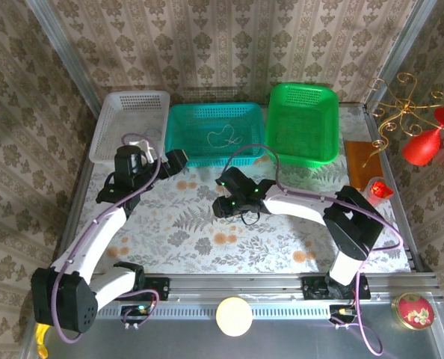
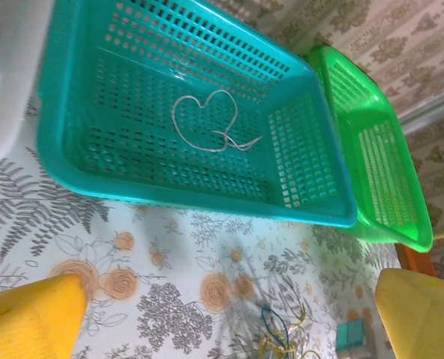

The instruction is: Untangle the cables

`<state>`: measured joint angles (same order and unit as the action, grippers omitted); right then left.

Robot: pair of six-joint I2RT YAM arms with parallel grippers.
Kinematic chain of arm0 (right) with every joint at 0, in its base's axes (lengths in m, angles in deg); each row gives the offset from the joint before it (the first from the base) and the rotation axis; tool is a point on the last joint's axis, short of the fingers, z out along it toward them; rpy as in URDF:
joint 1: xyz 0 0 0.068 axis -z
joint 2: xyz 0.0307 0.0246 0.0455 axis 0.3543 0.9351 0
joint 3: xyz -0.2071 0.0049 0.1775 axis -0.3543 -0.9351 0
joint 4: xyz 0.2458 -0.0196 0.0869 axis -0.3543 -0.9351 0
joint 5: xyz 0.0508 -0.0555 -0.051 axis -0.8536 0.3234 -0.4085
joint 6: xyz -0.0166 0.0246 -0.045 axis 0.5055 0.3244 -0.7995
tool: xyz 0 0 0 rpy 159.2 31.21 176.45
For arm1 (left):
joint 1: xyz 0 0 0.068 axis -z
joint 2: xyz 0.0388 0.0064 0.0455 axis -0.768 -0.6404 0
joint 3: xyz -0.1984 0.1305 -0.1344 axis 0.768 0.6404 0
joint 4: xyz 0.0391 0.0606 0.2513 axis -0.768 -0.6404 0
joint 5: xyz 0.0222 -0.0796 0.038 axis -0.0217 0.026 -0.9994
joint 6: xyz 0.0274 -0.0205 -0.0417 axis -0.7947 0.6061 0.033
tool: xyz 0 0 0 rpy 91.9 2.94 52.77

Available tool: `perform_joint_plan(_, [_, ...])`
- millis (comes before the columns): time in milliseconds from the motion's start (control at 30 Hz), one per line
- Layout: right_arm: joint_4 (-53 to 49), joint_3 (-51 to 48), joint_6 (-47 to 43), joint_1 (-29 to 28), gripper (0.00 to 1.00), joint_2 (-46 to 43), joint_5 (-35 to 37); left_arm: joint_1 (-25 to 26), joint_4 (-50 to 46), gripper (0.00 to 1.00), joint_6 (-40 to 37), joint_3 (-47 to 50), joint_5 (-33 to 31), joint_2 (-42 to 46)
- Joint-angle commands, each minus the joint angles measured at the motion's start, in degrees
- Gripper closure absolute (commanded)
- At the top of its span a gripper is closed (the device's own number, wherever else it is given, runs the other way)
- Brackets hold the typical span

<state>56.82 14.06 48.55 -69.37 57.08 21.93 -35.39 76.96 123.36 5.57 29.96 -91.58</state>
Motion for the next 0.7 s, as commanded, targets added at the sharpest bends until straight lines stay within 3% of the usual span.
perform_joint_plan(0, [-5.02,1.55,1.21,-0.95,0.62,2.17,5.08,-1.7,-0.74,0.0,1.59,-1.73,-0.35,2.13])
perform_joint_plan(667, [-10.27,9.28,0.28,-2.7,0.62,11.39,14.05,-5.2,0.7,0.0,2.82,0.06,3.09,2.91])
